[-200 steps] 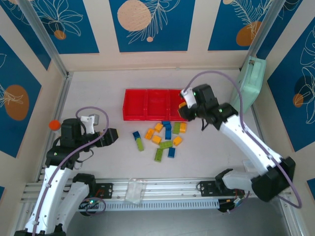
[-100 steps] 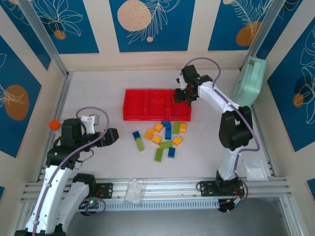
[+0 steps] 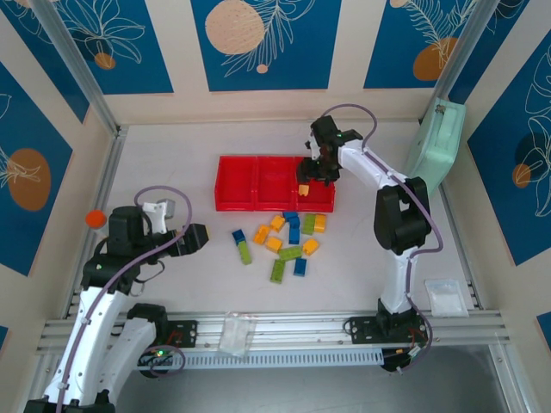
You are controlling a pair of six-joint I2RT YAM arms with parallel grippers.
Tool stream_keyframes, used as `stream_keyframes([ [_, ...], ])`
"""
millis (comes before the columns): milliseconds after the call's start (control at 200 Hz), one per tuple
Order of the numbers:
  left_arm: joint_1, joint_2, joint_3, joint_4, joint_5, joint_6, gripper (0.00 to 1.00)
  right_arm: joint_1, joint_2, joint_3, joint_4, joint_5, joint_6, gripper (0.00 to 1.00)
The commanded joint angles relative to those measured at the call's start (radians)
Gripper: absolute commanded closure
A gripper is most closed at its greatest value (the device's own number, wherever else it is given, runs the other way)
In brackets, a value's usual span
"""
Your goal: Sort the legos into containers by color
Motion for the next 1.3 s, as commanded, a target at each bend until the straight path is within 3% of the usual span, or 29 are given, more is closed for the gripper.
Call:
stream_keyframes([
  [0, -0.006, -0.003, -0.009, 0.018, 0.026, 0.014, 0.01, 0.018, -0.045, -0.009, -0.042, 0.019, 0.036, 0.32],
  [125, -0.007, -0.005, -0.009, 0.019, 0.024, 0.014, 0.01, 0.036, -0.153, -0.086, -0.045, 0.043, 0.119, 0.24],
  [365, -0.006, -0.001, -0.015, 0.033, 0.041, 0.014, 0.01, 0.099, -0.454, -0.412, 0.016, 0.118, 0.512, 0.19],
  [455, -0.007, -0.001, -0.019, 0.042, 0.048, 0.013, 0.01, 0.184, -0.569, -0.560, 0.068, 0.202, 0.699, 0.03],
  [500, -0.007, 0.001, -0.019, 0.039, 0.042, 0.012, 0.01, 0.224, -0.599, -0.610, 0.076, 0.235, 0.778, 0.01],
  [690, -0.006, 0.000, -0.020, 0.045, 0.061, 0.014, 0.01, 0.342, -0.565, -0.704, 0.060, 0.332, 1.003, 0.02],
  [800, -0.007, -0.009, -0.020, 0.048, 0.066, 0.014, 0.01, 0.383, -0.557, -0.763, 0.137, 0.378, 1.075, 0.06],
  [995, -0.006, -0.029, -0.021, 0.048, 0.056, 0.015, 0.01, 0.387, -0.496, -0.801, 0.230, 0.395, 1.059, 0.26],
  [1296, -0.007, -0.029, -0.023, 0.051, 0.065, 0.014, 0.01, 0.415, -0.386, -0.749, 0.216, 0.391, 1.052, 0.26],
])
